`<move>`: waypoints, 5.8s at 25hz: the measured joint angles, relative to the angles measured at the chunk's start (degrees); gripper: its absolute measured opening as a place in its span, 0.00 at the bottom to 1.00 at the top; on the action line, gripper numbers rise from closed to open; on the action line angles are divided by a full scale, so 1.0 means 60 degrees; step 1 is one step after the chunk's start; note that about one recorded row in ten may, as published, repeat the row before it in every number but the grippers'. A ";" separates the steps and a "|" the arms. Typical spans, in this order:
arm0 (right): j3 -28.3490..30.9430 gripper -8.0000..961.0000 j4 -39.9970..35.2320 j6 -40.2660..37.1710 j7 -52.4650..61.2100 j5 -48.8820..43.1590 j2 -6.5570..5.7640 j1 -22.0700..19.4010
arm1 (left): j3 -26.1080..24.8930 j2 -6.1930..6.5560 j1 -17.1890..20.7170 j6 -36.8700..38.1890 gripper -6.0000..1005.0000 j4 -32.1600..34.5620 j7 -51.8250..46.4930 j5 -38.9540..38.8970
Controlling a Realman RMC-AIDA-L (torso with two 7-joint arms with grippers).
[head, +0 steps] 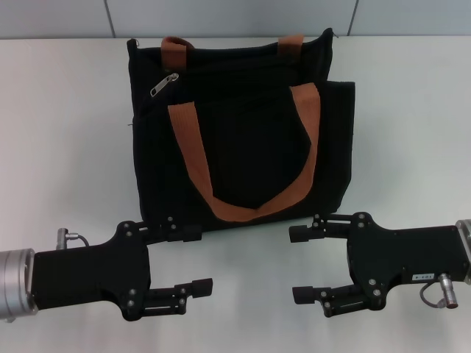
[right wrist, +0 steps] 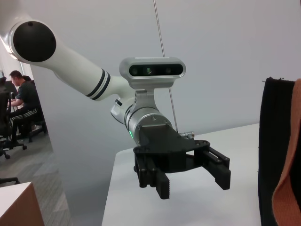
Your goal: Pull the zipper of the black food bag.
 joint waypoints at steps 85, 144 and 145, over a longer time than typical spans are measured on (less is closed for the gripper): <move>-0.0130 0.72 -0.0557 0.0854 0.9900 0.1911 -0.0567 0.3454 | -0.3865 -0.0365 -0.1306 -0.1837 0.04 0.0210 -0.0256 -0.0769; -0.1393 0.35 -0.0221 0.3789 1.3006 0.1493 0.0014 0.4615 | -0.3856 -0.0395 -0.1403 -0.1658 0.07 -0.0001 -0.0194 -0.0944; -0.1393 0.35 -0.0221 0.3793 1.2972 0.1493 0.0014 0.4614 | -0.3855 -0.0395 -0.1404 -0.1653 0.07 -0.0001 -0.0194 -0.0975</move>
